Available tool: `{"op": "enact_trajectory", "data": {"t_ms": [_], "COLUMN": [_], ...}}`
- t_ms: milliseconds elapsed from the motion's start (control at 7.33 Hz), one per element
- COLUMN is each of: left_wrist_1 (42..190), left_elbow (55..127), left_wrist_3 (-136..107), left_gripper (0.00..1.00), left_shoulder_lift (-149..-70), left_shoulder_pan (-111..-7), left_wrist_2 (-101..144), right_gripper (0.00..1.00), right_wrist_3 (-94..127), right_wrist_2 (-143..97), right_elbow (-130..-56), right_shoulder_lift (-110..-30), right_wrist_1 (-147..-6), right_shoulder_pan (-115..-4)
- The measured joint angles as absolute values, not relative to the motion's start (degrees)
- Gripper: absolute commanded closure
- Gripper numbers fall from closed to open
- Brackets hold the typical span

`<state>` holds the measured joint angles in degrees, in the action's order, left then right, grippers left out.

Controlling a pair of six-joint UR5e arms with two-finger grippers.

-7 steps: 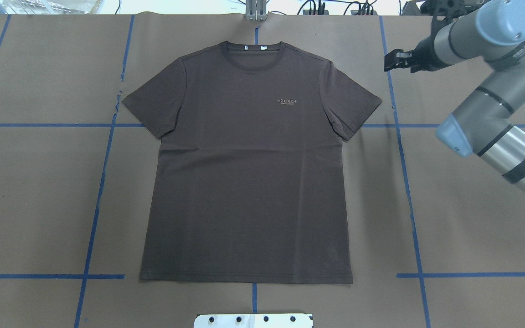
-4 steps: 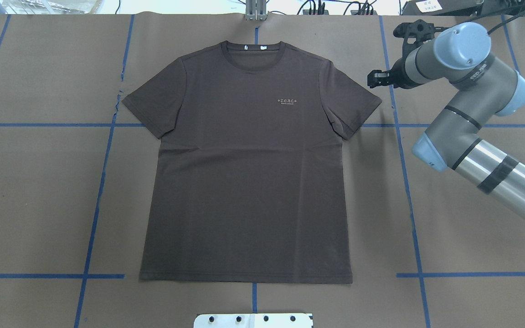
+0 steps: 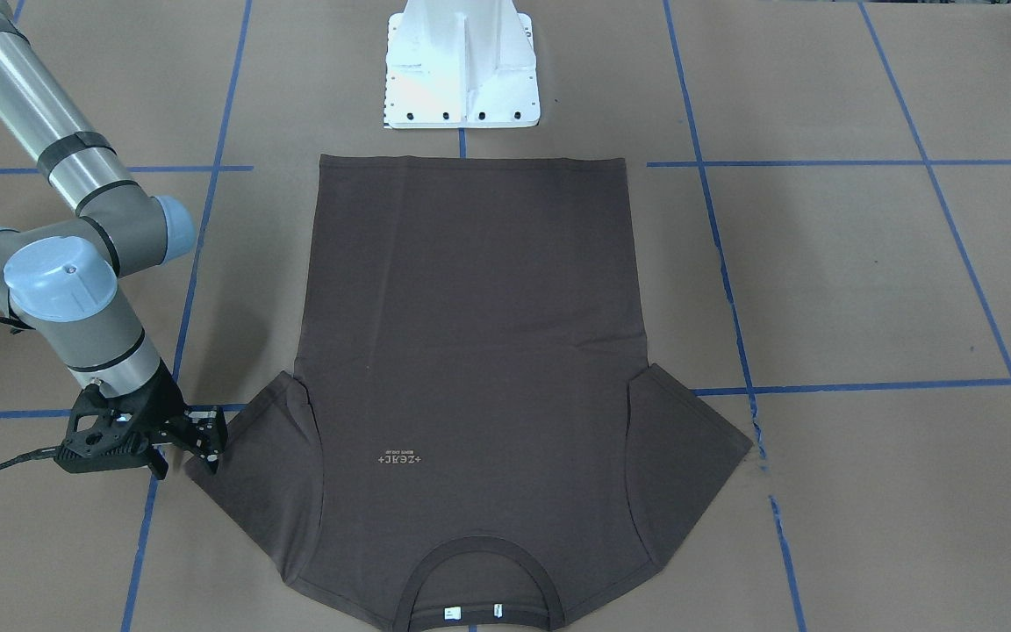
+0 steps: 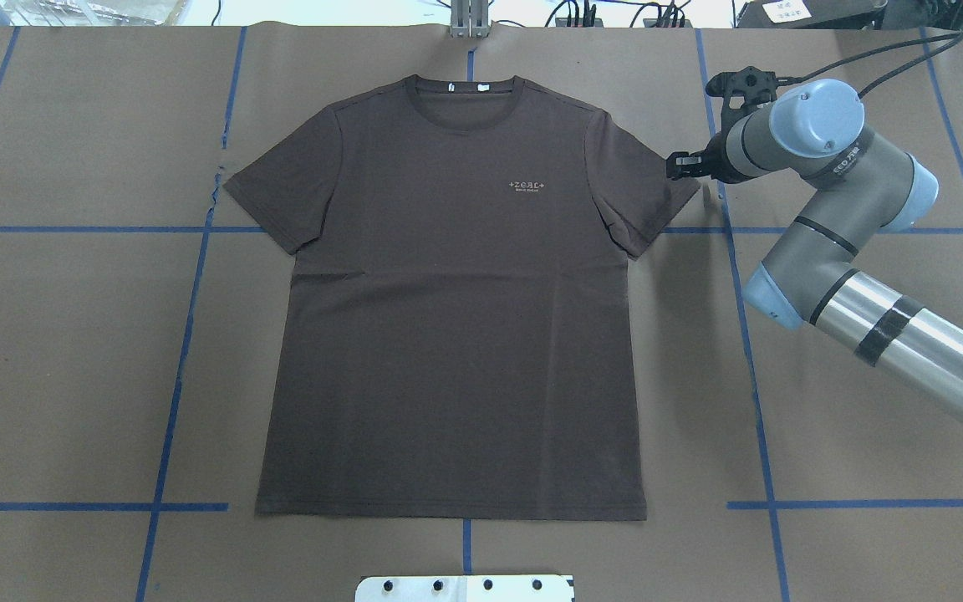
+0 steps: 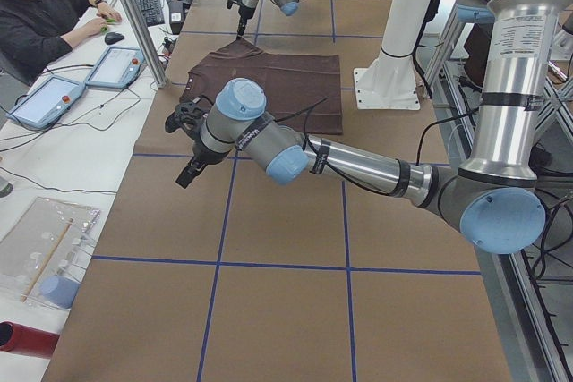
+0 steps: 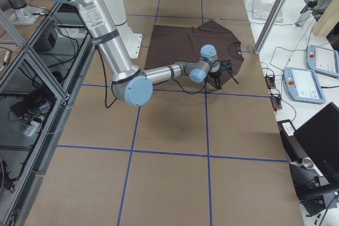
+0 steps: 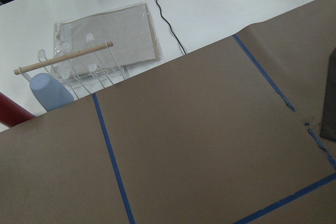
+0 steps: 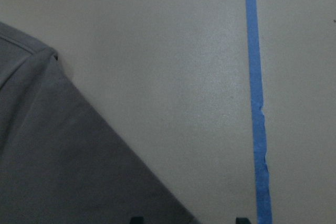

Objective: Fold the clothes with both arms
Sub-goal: 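Move the right gripper toward the sleeve nearest it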

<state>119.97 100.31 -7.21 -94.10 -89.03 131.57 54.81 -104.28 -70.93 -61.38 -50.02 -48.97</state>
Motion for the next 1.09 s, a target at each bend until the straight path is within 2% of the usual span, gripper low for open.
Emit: {"op": "enact_trajectory", "data": {"t_ms": [409,682,955,1091], "left_wrist_1": [120.0,120.0,120.0,120.0], "left_elbow": [100.3,100.3,100.3,100.3], "left_wrist_3": [-7.2,-7.2,-7.1,-7.1], "left_gripper": [0.00,0.00,0.00,0.00], "left_shoulder_lift": [-94.1,-94.1,-94.1,-94.1], "left_shoulder_pan": [-89.0,-89.0,-89.0,-89.0], "left_wrist_2": [131.6,131.6,131.6,131.6], "right_gripper": [0.37,0.47,0.52,0.66], "right_wrist_3": [54.9,54.9,54.9,54.9], "right_wrist_2": [-103.7,-103.6,-103.6,-103.6], "right_elbow": [-70.3,-70.2,-70.2,-70.2], "right_shoulder_lift": [-61.3,-61.3,-61.3,-61.3], "right_wrist_1": [-49.7,-49.7,-49.6,-49.6], "right_shoulder_pan": [-48.4,-48.3,-48.1,-48.0]}}
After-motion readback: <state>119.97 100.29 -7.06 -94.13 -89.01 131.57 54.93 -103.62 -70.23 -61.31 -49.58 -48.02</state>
